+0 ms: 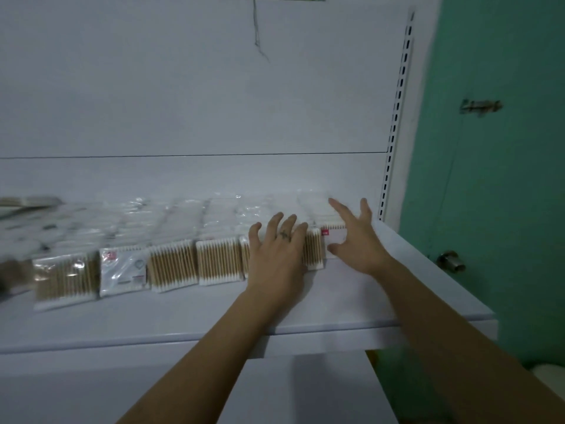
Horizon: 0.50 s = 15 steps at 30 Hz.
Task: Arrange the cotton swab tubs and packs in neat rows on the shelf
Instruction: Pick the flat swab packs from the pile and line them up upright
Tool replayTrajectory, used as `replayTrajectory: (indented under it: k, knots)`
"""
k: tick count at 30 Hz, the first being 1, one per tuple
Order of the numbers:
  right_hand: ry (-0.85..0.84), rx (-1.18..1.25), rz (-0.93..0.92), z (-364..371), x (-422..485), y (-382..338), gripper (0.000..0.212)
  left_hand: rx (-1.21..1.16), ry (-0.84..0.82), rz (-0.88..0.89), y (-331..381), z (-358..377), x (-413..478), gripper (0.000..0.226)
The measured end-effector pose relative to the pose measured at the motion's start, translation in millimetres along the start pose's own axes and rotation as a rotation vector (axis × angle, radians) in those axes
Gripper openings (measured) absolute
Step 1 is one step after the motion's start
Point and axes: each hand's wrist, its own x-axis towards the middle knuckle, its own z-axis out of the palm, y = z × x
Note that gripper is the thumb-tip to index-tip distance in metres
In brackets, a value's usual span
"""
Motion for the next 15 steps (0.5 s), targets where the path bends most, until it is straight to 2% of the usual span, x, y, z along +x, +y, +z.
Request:
replayTrajectory:
  k: [3, 7, 15]
  knots:
    - [0.100, -0.068, -0.020, -23, 3, -22, 0.088, -0.021, 0.027, -0.010, -19, -11, 2, 0.068]
    - [0.190, -0.095, -0.136, -33, 10, -77, 0.074, -0.013, 0.057, -0.069, -62, -34, 9, 0.063]
    - [-0.092, -0.139, -0.365, 58, 18, -191, 0.076, -0.004, -0.030, -0.256, -183, -75, -17, 0.057]
